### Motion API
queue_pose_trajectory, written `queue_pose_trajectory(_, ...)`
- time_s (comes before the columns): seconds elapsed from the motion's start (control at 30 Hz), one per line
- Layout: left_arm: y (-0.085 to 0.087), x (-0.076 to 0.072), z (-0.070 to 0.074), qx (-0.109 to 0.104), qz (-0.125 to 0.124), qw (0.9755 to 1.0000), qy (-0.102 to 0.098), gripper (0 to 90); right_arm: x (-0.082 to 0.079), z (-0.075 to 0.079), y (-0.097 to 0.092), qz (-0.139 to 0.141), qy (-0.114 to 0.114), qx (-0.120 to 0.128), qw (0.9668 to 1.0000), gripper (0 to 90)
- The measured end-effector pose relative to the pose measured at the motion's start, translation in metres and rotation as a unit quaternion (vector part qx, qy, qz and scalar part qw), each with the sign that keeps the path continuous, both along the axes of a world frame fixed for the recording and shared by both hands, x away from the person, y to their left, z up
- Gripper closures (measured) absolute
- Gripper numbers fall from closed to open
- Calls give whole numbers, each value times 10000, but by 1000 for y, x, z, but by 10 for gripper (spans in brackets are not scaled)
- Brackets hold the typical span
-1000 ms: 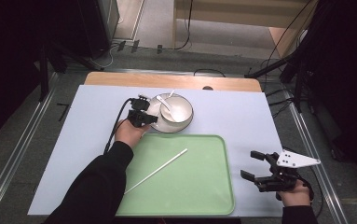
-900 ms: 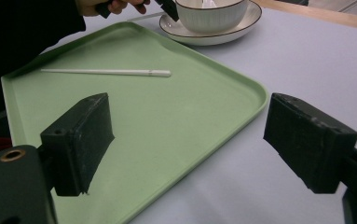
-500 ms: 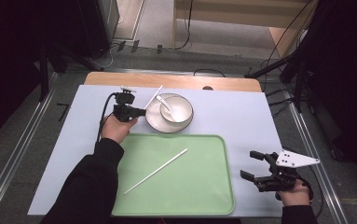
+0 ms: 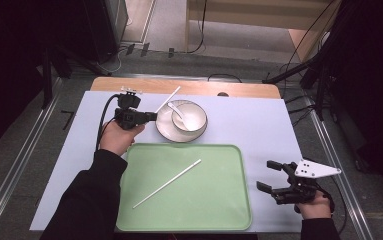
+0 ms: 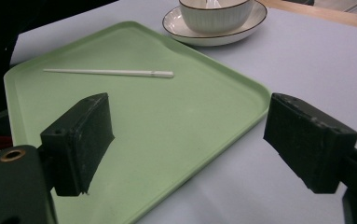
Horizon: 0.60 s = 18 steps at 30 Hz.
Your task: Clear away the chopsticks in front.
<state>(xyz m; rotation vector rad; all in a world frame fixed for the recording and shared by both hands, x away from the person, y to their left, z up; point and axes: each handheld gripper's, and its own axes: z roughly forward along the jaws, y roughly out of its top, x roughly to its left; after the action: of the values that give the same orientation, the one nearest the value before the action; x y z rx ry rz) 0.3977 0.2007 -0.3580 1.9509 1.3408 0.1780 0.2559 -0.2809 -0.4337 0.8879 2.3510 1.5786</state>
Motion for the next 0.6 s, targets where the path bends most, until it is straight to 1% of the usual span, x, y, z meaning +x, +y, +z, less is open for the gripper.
queue_pose_trajectory(0.03, 0, 0, 0, 0, 0, 10000, 0, 861, 0, 0, 0, 11, -5, -12, 10000, 158)
queue_pose_trajectory(0.07, -1, -7, 2, -43, -86, 10000, 27, 861, 0, 0, 1, 21, -4, -12, 10000, 158)
queue_pose_trajectory(0.1, -2, -10, 3, -69, -136, 9999, 30, 861, 0, 0, 1, 29, -12, -11, 10000, 158)
queue_pose_trajectory(0.17, -2, -16, 4, -87, -180, 9998, 42, 861, 1, 0, 1, 32, -11, -9, 10000, 158)
queue_pose_trajectory(0.2, -2, -20, 4, -64, -211, 9997, 44, 861, 1, 0, 1, 25, -11, -10, 10000, 158)
queue_pose_trajectory(0.27, -1, -25, 4, -94, -202, 9997, 61, 861, 2, 0, 1, 35, -7, 6, 10000, 158)
queue_pose_trajectory(0.3, -1, -25, 4, -94, -202, 9997, 61, 861, 3, -1, 0, 25, -10, 0, 10000, 158)
queue_pose_trajectory(0.33, 1, -31, 3, -182, -255, 9995, 92, 861, 3, -1, -1, 16, -5, 6, 10000, 158)
queue_pose_trajectory(0.37, 2, -33, 2, -188, -244, 9995, 116, 861, 3, -2, -1, 10, 12, 12, 10000, 158)
queue_pose_trajectory(0.47, 3, -43, 1, -190, -335, 9992, 128, 861, 4, -3, -3, -16, 35, 37, 10000, 158)
queue_pose_trajectory(0.57, 6, -52, 0, -281, -437, 9986, 105, 861, 6, -5, -3, -1, 36, 42, 10000, 158)
queue_pose_trajectory(0.6, 7, -56, 0, -324, -512, 9981, 89, 862, 6, -5, -3, 6, 45, 31, 10000, 158)
